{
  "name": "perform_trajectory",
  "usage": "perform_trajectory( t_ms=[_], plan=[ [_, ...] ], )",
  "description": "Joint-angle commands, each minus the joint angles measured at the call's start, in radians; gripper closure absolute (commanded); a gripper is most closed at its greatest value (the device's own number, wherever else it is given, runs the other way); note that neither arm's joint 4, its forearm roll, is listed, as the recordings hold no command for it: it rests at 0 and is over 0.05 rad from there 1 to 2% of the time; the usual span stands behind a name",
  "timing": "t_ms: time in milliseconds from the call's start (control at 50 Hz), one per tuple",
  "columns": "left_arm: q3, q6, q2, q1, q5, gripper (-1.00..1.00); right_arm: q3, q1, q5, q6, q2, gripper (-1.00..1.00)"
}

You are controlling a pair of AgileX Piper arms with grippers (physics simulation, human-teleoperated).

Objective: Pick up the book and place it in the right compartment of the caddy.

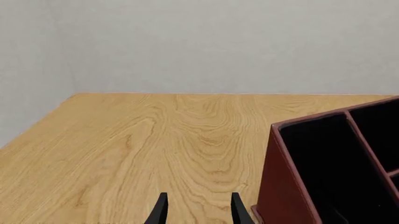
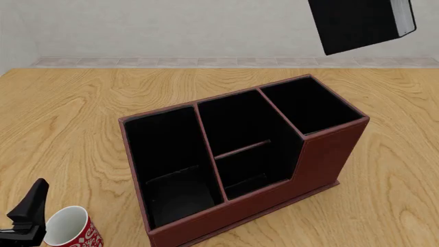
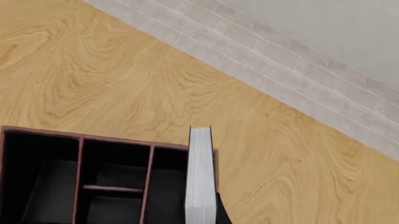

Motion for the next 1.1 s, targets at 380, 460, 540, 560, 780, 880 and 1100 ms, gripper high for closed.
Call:
perform_trajectory(
  t_ms=[380,460,540,560,780,880,1100],
  plan=[
    [0.028,0.001,0.0,0.007,-0.005,-1.0,0.132,-0.084,0.0,0.0,0.064,1.0],
    [0.031,0.001,0.0,0.006,-0.005,-1.0,0.133,-0.073,0.0,0.006,0.076,1.0],
    [0.034,0.001,0.0,0.007,-0.006,-1.0,0.134,-0.071,0.0,0.0,0.085,1.0],
    [0.035,0.002,0.0,0.006,-0.006,-1.0,0.133,-0.071,0.0,-0.002,0.086,1.0],
    [0.038,0.003,0.0,0.007,-0.005,-1.0,0.148,-0.054,0.0,0.008,0.089,1.0],
    [0.036,0.004,0.0,0.008,-0.005,-1.0,0.155,-0.051,0.0,0.013,0.09,1.0],
    [0.031,0.007,0.0,0.008,0.001,-1.0,0.173,-0.024,0.0,0.025,0.097,1.0]
  ],
)
